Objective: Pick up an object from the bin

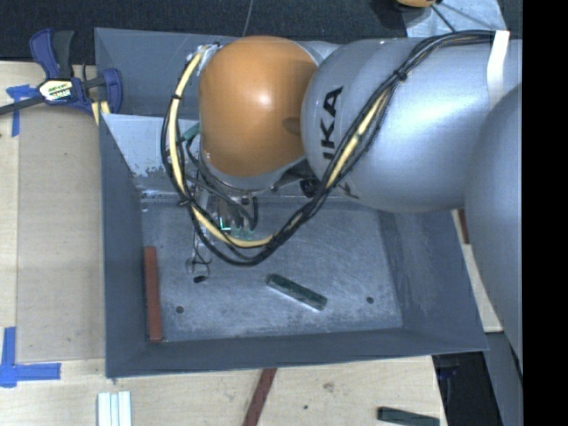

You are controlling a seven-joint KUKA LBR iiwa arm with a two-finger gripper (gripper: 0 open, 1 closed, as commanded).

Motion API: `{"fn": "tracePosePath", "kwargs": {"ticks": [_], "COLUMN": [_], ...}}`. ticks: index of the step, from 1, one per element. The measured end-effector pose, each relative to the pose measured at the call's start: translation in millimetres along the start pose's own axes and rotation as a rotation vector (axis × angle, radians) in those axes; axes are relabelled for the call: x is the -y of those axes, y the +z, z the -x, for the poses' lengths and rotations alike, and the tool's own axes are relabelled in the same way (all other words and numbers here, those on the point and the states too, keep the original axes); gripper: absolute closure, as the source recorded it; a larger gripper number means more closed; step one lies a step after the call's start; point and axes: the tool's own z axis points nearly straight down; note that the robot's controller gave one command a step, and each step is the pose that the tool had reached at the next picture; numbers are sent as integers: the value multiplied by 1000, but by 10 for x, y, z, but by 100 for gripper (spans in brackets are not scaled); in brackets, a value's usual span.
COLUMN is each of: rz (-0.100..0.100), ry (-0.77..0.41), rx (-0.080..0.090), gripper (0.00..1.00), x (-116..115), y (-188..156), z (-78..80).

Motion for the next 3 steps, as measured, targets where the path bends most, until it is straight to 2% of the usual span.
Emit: {"fn": "tracePosePath", "kwargs": {"ticks": [1, 2, 3], "rz": [2, 2, 0], "ry": [5, 5, -411], "rx": [8, 8, 3], "gripper": [100, 100, 0], "x": [14, 15, 230], "y": [-47, -46, 595], "z": [21, 21, -12]}}
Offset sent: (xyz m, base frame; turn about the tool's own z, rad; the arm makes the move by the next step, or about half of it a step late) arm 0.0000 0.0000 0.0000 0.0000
